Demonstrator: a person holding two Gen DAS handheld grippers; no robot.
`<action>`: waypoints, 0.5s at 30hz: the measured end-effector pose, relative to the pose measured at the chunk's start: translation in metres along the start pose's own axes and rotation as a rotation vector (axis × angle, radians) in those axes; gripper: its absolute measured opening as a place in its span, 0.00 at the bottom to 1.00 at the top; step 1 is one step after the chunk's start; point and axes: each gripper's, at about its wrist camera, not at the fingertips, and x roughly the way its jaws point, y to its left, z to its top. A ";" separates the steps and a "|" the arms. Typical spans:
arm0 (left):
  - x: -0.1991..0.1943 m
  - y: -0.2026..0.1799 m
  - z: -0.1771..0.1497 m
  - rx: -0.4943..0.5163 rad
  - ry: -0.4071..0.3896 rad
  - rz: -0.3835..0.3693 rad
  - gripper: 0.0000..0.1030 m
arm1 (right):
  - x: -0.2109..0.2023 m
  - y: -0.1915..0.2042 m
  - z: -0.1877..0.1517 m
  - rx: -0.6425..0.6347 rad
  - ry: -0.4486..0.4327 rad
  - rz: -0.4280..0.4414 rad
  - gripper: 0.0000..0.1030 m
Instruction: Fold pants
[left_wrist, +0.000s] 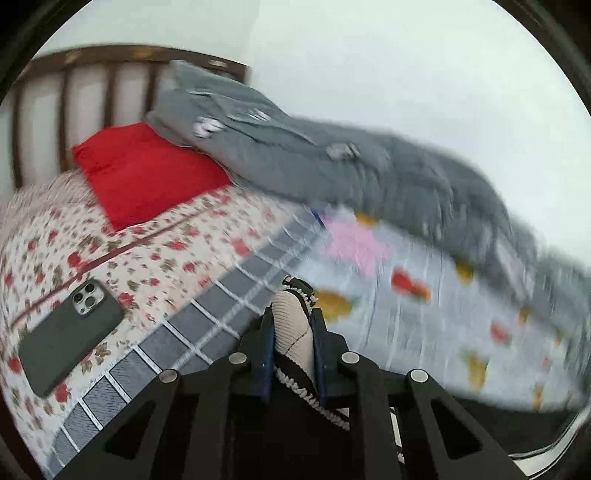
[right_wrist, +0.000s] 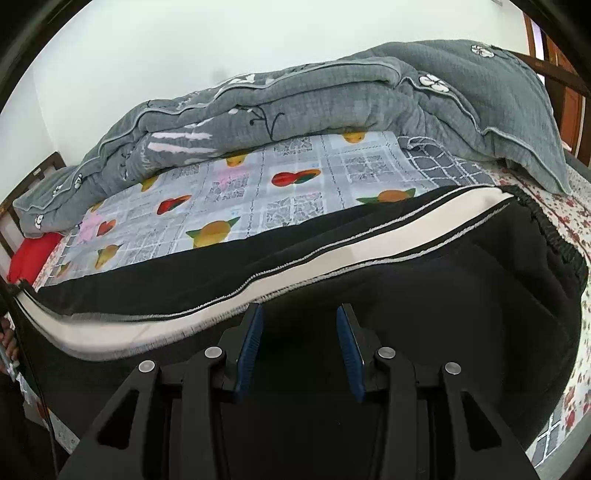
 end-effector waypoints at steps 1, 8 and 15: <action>0.003 0.008 0.004 -0.061 -0.006 -0.002 0.16 | 0.000 -0.001 0.001 0.003 -0.001 -0.001 0.40; 0.056 0.003 -0.011 -0.076 0.139 0.131 0.19 | 0.011 -0.006 0.001 0.012 0.020 -0.018 0.40; 0.057 -0.003 -0.018 -0.024 0.186 0.160 0.56 | 0.018 0.002 0.014 -0.063 0.012 -0.005 0.47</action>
